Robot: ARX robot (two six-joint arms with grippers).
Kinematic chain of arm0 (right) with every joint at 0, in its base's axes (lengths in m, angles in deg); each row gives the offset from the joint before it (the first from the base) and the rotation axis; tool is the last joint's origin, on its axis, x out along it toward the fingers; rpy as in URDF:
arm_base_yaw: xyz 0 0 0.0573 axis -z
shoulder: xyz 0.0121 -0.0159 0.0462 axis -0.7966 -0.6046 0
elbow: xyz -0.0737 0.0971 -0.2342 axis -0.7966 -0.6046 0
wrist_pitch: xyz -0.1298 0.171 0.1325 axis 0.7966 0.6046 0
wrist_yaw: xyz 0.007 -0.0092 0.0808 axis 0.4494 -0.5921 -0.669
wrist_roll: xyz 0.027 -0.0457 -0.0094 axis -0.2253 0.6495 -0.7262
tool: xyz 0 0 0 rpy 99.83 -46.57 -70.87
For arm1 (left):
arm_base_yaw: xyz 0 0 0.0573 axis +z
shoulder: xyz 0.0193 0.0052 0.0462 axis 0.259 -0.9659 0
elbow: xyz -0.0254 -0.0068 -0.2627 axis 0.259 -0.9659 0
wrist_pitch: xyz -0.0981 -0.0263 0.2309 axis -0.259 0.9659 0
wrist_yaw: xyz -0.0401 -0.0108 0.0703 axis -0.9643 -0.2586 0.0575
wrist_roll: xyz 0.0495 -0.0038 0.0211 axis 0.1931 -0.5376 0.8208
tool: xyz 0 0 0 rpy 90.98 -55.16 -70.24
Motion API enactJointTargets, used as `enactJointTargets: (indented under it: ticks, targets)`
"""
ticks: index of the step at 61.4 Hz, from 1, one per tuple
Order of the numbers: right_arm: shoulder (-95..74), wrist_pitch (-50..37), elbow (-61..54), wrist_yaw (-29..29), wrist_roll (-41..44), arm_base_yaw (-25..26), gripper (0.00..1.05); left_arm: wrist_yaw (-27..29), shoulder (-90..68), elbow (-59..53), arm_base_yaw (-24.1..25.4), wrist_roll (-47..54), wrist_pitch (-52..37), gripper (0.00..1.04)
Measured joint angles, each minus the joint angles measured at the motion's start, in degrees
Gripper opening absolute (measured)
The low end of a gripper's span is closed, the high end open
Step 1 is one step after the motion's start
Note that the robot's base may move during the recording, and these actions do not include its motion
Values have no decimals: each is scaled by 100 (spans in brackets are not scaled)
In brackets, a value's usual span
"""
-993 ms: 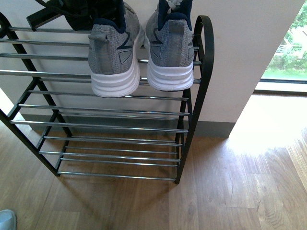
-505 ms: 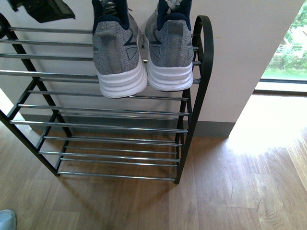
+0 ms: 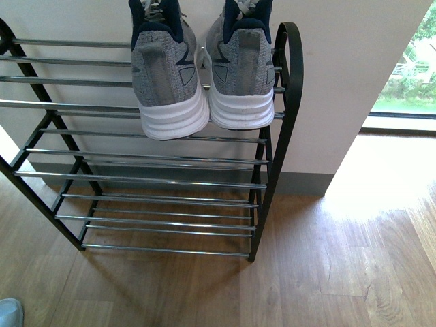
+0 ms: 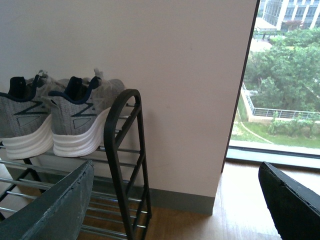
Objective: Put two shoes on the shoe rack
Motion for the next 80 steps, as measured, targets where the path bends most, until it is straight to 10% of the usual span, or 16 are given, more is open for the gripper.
enactJointTargets:
  ticks: [24, 38, 56, 80]
  targets:
    - [0, 0, 0, 0, 0, 0, 95, 612, 3132, -1569, -306, 369, 308, 95]
    - [0, 0, 0, 0, 0, 0, 95, -1456, 4017, -2841, 621, 2898, -1189, 55]
    - [0, 0, 0, 0, 0, 0, 95, -2251, 4728, -3755, 1473, 3386, -1344, 3]
    - [0, 0, 0, -2, 0, 0, 95, -3333, 5440, -4409, 2559, 3432, -1340, 1]
